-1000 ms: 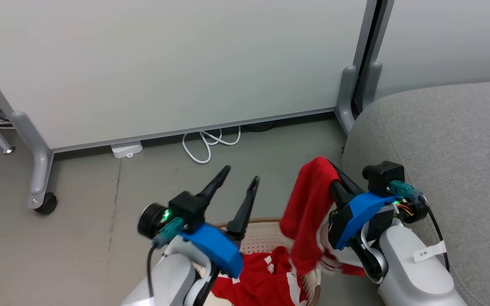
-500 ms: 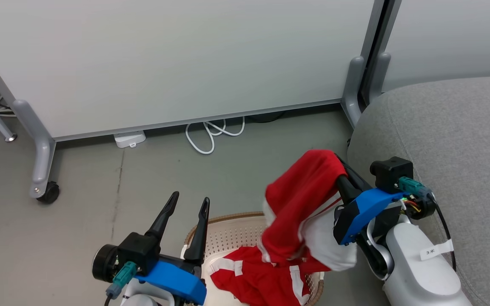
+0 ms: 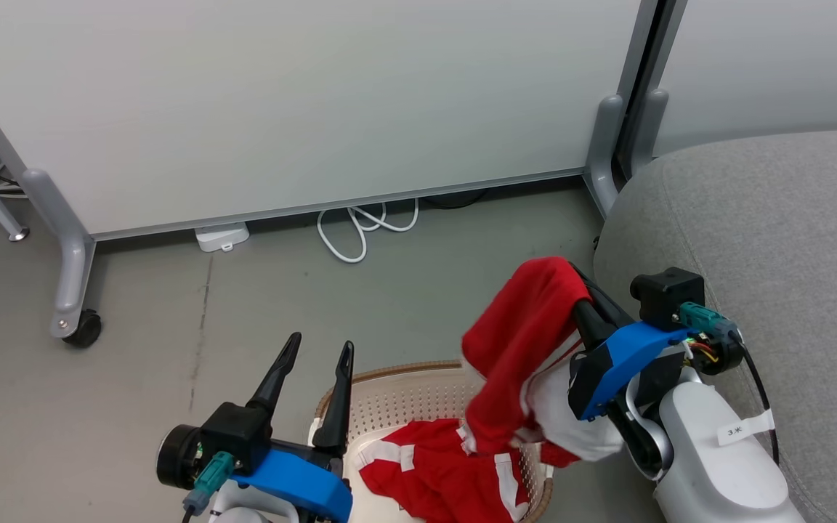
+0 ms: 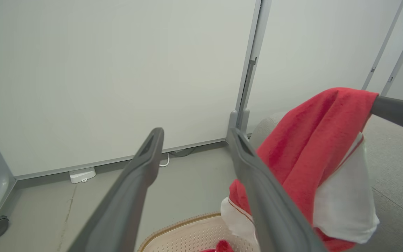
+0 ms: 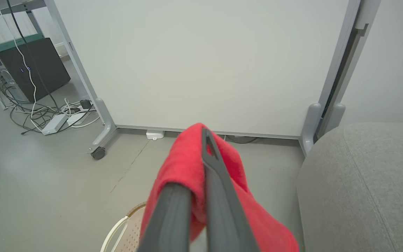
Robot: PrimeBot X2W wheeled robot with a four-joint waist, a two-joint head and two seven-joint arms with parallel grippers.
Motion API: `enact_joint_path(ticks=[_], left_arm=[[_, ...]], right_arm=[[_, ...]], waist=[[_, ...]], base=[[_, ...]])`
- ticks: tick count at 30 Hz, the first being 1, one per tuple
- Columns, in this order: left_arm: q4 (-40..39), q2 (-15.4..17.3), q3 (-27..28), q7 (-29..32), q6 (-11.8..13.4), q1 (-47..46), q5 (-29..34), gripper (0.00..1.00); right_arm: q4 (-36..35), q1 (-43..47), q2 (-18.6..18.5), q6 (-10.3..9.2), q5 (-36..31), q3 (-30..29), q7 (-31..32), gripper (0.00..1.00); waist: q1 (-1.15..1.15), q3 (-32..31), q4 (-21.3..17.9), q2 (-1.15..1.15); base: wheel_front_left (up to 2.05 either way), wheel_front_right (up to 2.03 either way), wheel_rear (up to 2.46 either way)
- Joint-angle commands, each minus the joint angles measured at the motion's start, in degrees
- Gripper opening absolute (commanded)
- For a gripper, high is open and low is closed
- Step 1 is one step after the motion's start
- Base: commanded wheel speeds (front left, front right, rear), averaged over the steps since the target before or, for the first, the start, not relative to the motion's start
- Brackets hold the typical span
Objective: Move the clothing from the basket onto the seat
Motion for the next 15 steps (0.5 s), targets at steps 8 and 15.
enact_joint_path(ticks=[8, 15], left_arm=[[0.7, 0.1, -1.2, -0.2, -0.4, -0.5, -0.1, 1.00], [0.4, 0.9, -1.3, -0.2, -0.4, -1.5, -0.4, 1.00]], right_arm=[[-0.5, 1.0, -0.2, 0.03, 0.1, -0.4, 0.0, 0.00], [-0.8, 0.5, -0.2, 0.03, 0.9, 0.5, -0.1, 0.00]], waist=[[0.00, 0.1, -0.7, 0.00], [0.00, 0.6, -4.2, 0.00]], base=[[0.00, 0.00, 0.00], [0.00, 0.00, 0.00]])
